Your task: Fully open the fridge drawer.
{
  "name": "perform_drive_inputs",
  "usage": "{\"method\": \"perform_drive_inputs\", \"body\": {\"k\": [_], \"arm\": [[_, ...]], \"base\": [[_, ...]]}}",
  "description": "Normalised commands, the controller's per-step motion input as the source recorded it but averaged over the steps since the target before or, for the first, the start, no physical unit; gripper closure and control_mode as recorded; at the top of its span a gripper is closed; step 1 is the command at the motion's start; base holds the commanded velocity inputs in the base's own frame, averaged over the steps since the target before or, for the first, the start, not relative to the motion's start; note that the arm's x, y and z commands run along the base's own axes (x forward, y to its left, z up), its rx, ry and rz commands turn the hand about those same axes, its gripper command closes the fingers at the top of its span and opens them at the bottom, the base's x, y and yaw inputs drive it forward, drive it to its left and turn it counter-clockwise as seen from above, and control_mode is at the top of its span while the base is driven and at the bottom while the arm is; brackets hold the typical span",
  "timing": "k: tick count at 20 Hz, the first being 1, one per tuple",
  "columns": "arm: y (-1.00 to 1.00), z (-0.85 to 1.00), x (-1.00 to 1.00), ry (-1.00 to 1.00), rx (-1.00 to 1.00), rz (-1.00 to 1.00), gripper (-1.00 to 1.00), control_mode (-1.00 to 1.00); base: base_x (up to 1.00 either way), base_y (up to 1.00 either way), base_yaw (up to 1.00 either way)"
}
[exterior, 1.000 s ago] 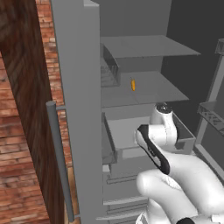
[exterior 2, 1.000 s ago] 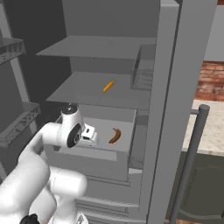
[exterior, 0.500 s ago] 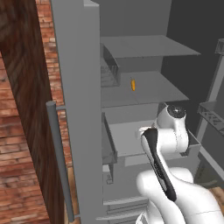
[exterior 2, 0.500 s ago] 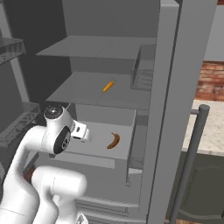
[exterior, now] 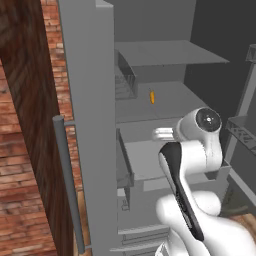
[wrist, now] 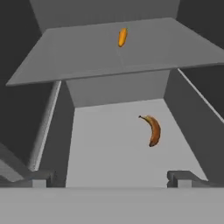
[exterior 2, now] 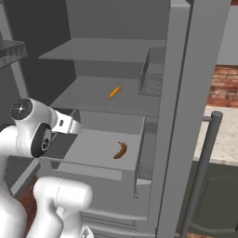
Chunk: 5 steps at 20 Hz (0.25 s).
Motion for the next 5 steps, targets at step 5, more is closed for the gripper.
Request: {"method": "perform_drive_inputs", "body": {"k": [5], "arm": [[-0.07, 1.00, -0.73, -0.38, 0.09, -0.07, -1.00, -1.00]], "base": [[0.00, 0.00, 0.00]]}}
